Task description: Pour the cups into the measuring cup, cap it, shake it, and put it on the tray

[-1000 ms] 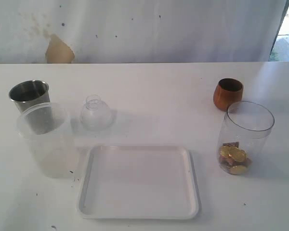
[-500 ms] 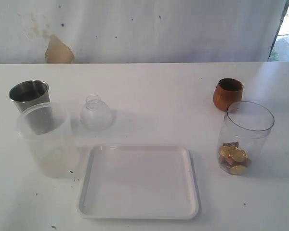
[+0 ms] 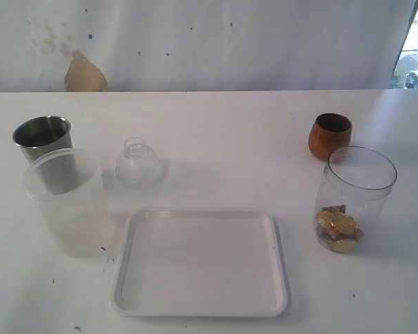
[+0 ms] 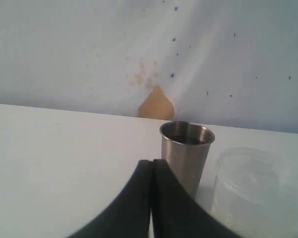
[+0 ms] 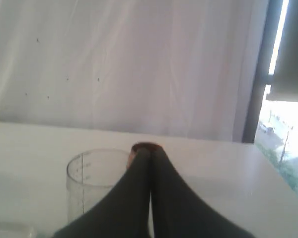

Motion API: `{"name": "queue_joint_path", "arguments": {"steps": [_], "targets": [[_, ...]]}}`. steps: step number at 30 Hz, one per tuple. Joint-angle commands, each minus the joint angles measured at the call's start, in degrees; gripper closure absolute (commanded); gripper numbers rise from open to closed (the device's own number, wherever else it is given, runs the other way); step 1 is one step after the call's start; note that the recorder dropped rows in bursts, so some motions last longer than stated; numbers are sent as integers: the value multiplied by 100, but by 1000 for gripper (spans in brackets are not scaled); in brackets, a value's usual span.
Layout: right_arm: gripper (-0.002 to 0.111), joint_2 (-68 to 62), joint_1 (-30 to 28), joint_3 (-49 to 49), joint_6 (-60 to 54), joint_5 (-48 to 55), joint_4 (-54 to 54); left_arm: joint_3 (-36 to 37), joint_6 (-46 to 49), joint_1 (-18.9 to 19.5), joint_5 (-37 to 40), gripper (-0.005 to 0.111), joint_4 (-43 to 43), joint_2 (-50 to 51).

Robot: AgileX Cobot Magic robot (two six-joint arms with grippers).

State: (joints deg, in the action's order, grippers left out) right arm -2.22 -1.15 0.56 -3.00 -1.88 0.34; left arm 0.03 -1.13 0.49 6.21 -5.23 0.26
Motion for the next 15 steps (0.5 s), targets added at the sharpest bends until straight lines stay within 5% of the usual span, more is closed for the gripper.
{"name": "queue_joint_path", "arguments": {"steps": [1, 8, 15], "targets": [[108, 43, -6, -56, -290, 735, 123, -3, -9, 11, -58, 107, -30, -26], [108, 43, -6, -56, -332, 1958, 100, -3, -9, 11, -58, 107, -30, -26], [108, 43, -6, -56, -387, 1998, 90, -3, -9, 11, -58, 107, -30, -26]]}}
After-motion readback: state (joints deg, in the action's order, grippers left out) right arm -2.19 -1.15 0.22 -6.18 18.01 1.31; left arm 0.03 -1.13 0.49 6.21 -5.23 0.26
